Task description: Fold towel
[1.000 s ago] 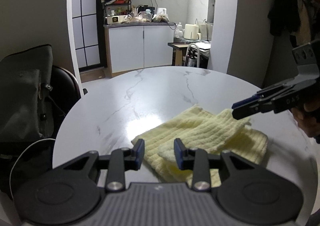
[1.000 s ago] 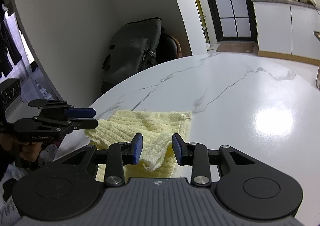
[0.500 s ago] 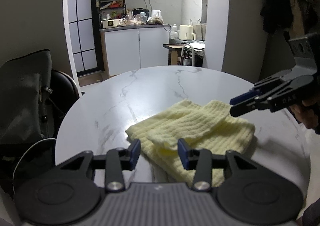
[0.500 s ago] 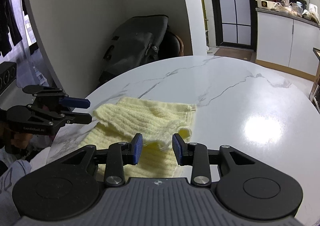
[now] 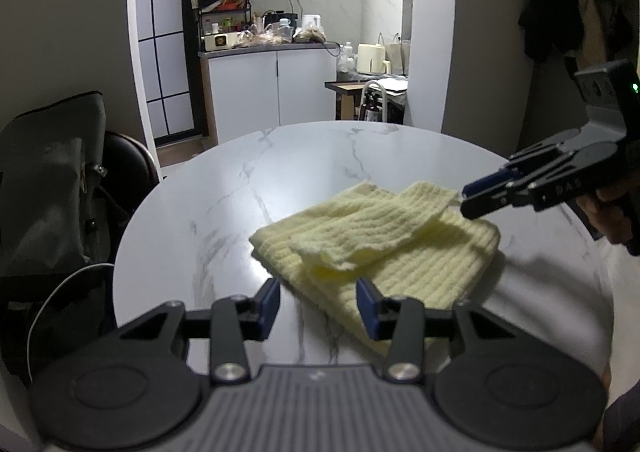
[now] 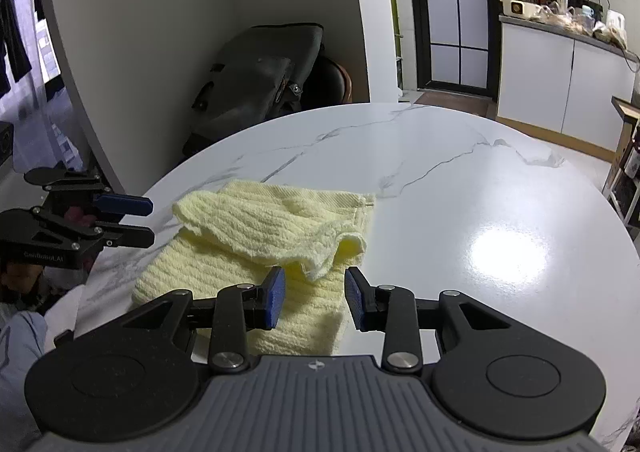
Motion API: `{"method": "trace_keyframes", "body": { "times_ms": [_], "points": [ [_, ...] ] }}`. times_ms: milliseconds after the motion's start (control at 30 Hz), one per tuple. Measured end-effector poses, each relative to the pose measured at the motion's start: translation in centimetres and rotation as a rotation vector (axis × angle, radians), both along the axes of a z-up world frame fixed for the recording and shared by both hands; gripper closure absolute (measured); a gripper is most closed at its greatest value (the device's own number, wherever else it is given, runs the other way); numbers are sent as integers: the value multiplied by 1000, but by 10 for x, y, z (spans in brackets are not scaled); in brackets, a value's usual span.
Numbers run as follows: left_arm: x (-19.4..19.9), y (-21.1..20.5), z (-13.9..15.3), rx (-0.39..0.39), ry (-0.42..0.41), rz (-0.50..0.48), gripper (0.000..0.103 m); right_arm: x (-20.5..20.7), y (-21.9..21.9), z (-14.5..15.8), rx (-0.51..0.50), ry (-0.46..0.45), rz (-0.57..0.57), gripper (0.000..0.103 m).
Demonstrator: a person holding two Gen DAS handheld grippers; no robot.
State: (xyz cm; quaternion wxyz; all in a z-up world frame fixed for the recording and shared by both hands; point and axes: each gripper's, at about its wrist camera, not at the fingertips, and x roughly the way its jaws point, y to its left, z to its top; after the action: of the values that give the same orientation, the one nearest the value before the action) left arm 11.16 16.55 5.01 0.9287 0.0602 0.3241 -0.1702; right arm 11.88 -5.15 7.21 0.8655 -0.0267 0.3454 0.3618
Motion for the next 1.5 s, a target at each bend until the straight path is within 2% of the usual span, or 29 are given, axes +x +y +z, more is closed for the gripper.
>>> {"method": "trace_keyframes", "body": {
  "times_ms": [367, 1500],
  "points": [
    [-2, 1, -7, -7, 14, -10, 58, -9, 19, -11, -53, 2, 80, 66],
    [34, 8, -12, -50, 8, -25, 58, 27, 24, -13, 3, -11, 3, 67]
  ]
}}
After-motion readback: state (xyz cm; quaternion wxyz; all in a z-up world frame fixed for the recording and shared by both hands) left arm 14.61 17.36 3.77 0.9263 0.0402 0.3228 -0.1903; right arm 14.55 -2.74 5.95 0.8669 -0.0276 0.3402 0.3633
